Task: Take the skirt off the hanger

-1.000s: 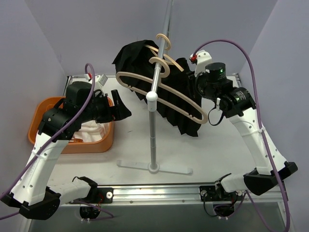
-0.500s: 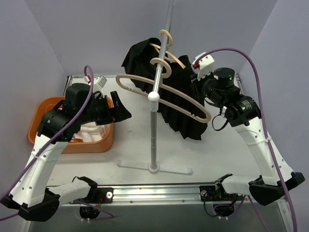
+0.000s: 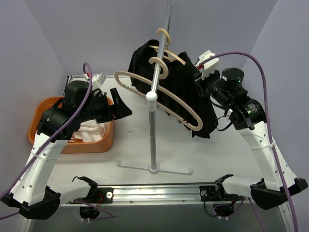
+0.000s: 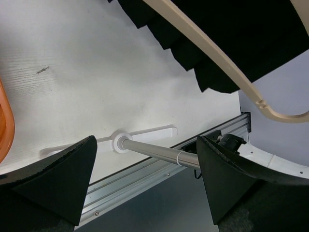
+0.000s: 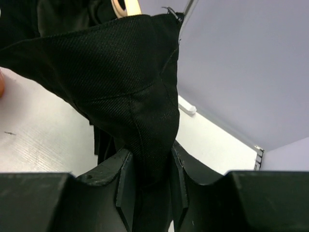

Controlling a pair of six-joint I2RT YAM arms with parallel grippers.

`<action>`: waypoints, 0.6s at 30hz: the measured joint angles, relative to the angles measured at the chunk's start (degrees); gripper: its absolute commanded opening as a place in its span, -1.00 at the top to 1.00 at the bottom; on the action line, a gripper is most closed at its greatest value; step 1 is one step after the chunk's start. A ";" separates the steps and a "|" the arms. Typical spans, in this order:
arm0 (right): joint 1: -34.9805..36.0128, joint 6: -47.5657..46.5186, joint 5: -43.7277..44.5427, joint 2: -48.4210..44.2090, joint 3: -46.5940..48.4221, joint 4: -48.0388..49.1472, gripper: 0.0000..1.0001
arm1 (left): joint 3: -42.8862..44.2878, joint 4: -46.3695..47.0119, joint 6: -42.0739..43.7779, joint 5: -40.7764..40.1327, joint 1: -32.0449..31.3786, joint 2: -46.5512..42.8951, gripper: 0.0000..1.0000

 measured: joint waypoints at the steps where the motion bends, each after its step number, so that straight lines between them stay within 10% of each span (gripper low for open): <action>1: -0.02 0.00 -0.24 -0.48 -0.22 0.46 1.00 | 0.07 0.02 -0.07 0.02 0.00 0.09 -0.86; 18: -0.42 3.61 -2.73 -2.21 -1.64 5.49 1.00 | -2.58 1.81 -3.89 0.52 0.00 -3.69 -0.88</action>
